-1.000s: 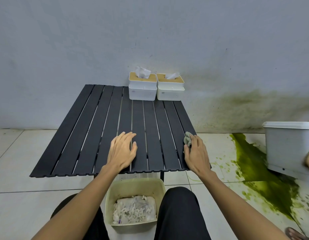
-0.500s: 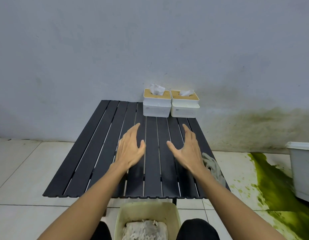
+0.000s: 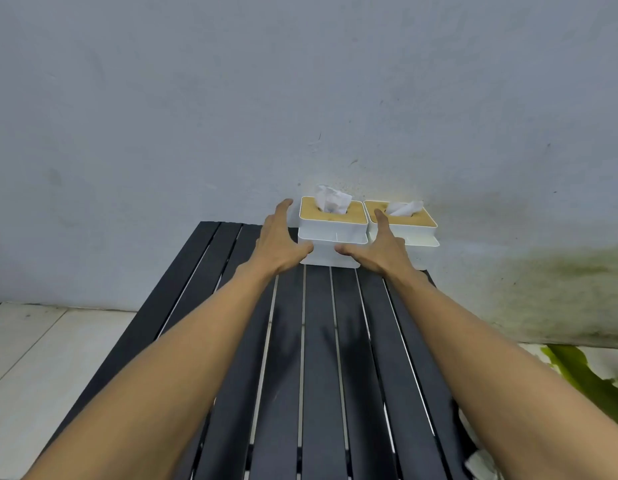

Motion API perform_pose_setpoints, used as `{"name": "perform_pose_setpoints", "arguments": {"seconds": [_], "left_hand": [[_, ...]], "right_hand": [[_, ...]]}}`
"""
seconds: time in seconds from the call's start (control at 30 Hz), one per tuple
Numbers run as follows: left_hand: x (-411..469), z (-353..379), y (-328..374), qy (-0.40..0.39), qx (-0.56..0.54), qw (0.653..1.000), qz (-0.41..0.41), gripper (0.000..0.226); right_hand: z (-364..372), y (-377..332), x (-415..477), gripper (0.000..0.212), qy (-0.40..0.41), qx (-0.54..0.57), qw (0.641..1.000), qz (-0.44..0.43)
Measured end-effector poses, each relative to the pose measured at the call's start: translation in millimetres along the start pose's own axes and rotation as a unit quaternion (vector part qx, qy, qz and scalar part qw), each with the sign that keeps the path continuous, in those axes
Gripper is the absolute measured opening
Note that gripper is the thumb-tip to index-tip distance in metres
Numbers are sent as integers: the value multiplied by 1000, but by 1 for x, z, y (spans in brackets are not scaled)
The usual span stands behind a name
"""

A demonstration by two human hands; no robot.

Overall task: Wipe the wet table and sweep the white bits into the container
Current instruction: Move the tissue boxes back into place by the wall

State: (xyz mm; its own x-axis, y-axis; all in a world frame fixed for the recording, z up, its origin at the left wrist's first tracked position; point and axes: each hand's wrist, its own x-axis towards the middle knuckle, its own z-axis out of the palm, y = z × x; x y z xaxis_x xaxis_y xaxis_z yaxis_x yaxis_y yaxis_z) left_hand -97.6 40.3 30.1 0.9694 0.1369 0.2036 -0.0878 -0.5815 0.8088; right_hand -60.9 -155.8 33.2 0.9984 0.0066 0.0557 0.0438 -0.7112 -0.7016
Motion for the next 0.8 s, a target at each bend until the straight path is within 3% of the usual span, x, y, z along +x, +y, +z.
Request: {"name": "perform_pose_setpoints", "arguments": {"seconds": [0.13, 0.3, 0.63, 0.8], "left_hand": [[36, 19, -9, -74, -5, 997, -22, 93], [60, 45, -25, -88, 2, 995, -47, 100], [69, 71, -46, -5, -22, 999, -42, 87], [64, 57, -53, 23, -16, 999, -34, 82]], "right_hand": [[12, 8, 33, 110, -3, -17, 1000, -13], [29, 18, 53, 111, -13, -30, 999, -1], [54, 30, 50, 76, 81, 9, 996, -30], [62, 20, 43, 69, 100, 7, 993, -65]]}}
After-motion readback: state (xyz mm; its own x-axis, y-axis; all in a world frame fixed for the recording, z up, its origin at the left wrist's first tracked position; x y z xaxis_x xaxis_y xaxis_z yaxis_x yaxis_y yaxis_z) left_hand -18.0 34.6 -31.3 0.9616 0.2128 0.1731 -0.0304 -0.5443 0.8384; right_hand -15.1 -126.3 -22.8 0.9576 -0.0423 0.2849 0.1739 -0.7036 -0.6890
